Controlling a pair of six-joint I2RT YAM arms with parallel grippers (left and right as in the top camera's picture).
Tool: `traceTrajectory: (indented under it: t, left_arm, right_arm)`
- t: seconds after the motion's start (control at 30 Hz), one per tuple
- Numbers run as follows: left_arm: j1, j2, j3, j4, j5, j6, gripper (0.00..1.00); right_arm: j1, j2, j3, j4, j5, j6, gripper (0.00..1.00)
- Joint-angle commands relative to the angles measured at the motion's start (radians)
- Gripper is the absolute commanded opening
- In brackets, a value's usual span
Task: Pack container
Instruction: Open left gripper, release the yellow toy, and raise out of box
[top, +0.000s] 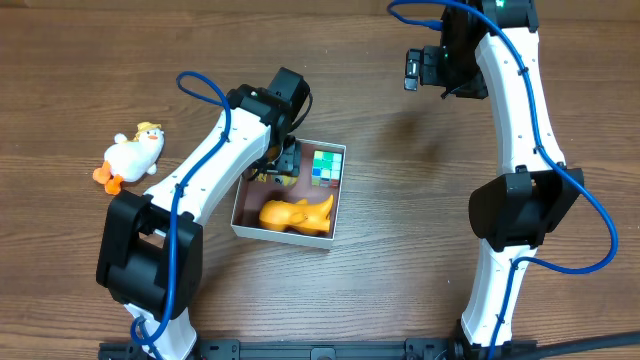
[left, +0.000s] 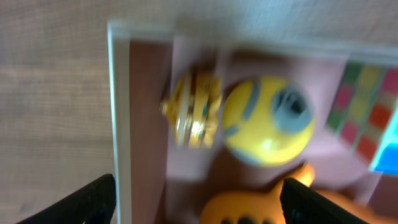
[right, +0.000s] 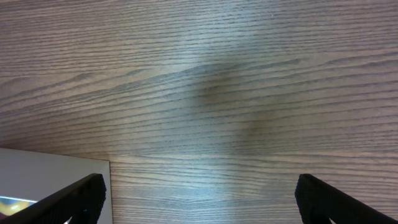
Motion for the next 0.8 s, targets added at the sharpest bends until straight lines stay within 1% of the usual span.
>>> traceTrajectory:
  t: [0.0, 0.13, 0.3, 0.47, 0.7, 0.77]
  left_arm:
    - [-0.024, 0.01, 0.011, -0.074, 0.041, 0.0, 0.84]
    - [-0.047, 0.01, 0.011, -0.117, 0.046, 0.0, 0.83]
    - [-0.082, 0.01, 0.011, -0.113, 0.063, 0.001, 0.83]
    - [-0.085, 0.01, 0.011, -0.098, 0.06, 0.002, 0.84]
    - [-0.079, 0.01, 0.011, -0.079, 0.03, 0.001, 0.83]
    - [-0.075, 0.008, 0.019, -0.082, -0.005, 0.001, 0.84]
  right_arm:
    - [0.002, -0.009, 0.022, 0.005, 0.013, 0.008, 1.0]
    - [0.002, -0.009, 0.022, 0.005, 0.013, 0.008, 1.0]
    - [0.002, -0.009, 0.022, 0.005, 0.013, 0.008, 1.0]
    - [0.002, -0.009, 0.022, 0.005, 0.013, 0.008, 1.0]
    - [0.002, -0.009, 0.022, 0.005, 0.013, 0.008, 1.0]
    - [0.002, -0.009, 0.022, 0.005, 0.013, 0.008, 1.0]
